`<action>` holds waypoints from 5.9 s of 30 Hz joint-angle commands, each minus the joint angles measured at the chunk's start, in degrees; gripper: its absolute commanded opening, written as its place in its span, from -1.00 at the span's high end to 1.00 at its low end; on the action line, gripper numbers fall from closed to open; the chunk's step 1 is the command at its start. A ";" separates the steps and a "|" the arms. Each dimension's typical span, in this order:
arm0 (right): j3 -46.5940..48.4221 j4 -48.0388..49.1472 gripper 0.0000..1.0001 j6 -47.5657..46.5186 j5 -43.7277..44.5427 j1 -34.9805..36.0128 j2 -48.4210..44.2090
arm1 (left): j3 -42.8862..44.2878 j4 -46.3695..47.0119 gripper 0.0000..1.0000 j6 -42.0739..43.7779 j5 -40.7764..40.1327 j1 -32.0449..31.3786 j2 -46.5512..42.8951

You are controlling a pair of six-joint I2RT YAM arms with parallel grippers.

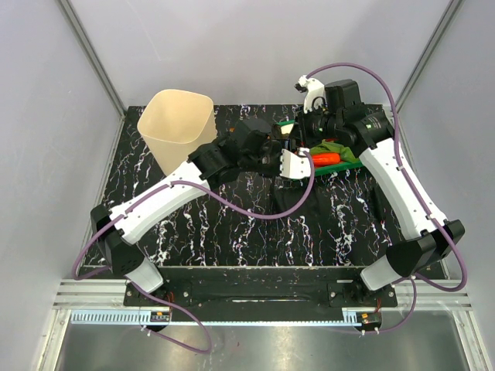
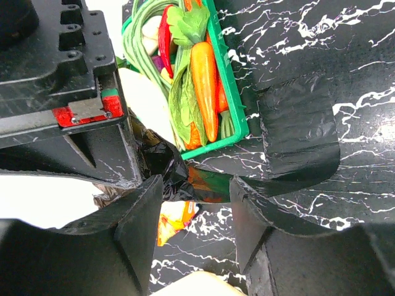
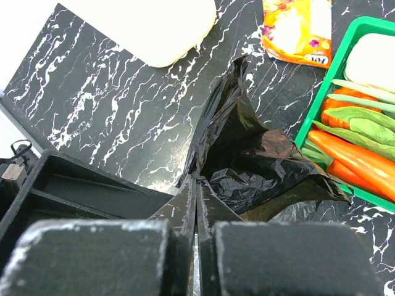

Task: Put the trash bags into the trash bin
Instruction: Unfold the trash bag at the center of the board.

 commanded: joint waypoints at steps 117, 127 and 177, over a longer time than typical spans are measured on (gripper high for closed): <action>1.01 -1.72 1.00 -4.16 2.05 -8.36 -8.80 | 2.60 15.19 -0.91 -49.02 -1.76 2.81 2.38; 0.31 -1.28 1.00 -4.07 1.96 -8.36 -8.62 | 7.88 13.60 -0.63 -51.39 -8.45 0.61 8.36; -8.21 -3.57 -0.06 -9.61 -6.47 -8.36 -12.32 | 4.72 12.02 1.00 -45.95 5.25 6.68 0.45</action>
